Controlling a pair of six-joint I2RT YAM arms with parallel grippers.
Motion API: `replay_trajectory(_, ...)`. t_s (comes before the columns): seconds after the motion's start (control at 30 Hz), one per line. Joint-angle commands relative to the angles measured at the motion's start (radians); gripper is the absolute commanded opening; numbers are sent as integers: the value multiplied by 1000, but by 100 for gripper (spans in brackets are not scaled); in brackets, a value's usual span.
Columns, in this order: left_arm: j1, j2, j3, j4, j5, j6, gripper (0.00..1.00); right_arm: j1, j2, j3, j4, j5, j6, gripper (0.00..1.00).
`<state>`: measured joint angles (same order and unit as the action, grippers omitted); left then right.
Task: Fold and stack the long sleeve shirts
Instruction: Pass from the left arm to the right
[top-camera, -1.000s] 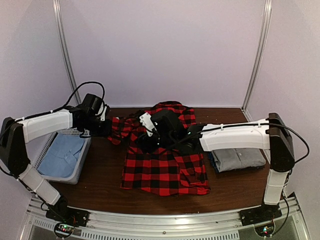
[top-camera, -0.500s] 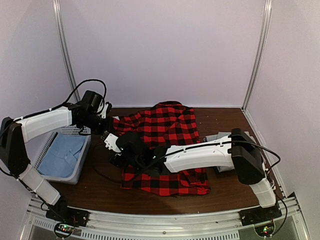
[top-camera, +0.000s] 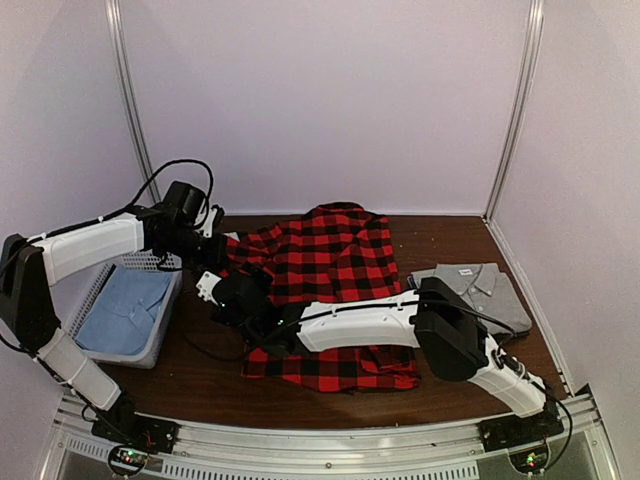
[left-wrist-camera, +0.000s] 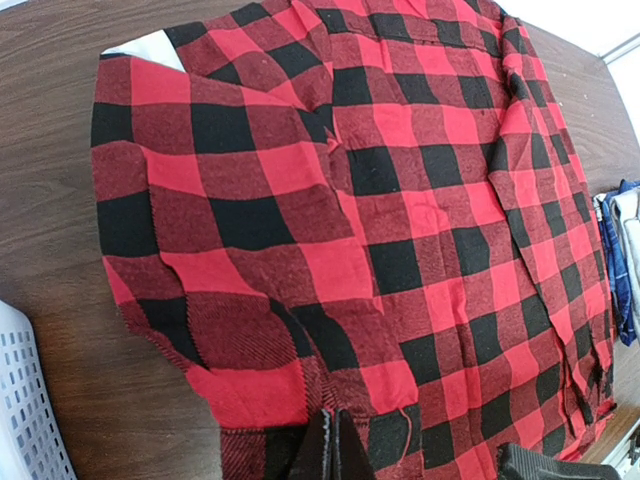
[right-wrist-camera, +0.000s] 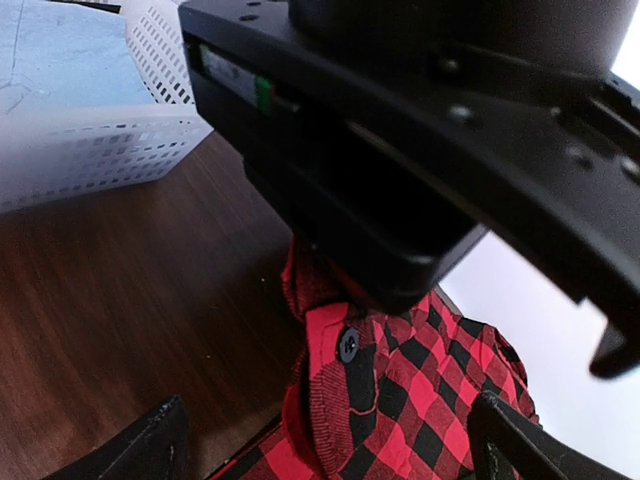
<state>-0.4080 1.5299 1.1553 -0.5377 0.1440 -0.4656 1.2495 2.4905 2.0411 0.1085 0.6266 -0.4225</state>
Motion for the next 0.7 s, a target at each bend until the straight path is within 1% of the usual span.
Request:
replay_trajectory(0.0, -6, -22, 28, 13, 15, -1, 0, -9, 59, 79, 0, 92, -61, 96)
replay_trajectory(0.17, -6, -23, 27, 13, 16, -1, 0, -26, 83, 104, 11, 145, -70, 90)
replay_trajectory(0.33, -6, -19, 29, 13, 20, -1, 0, -42, 104, 125, 29, 174, -96, 82)
replay_trajectory(0.4, -6, -18, 29, 12, 20, 0, 0, -45, 108, 129, 41, 177, -108, 77)
replay_trajectory(0.53, -6, -17, 33, 13, 26, -1, 0, -51, 123, 150, 49, 180, -120, 59)
replay_trajectory(0.6, -6, -17, 35, 12, 25, 0, 0, -53, 126, 163, 52, 183, -122, 48)
replay_trajectory(0.67, -6, -15, 35, 12, 25, -1, 0, -53, 124, 172, 55, 182, -121, 34)
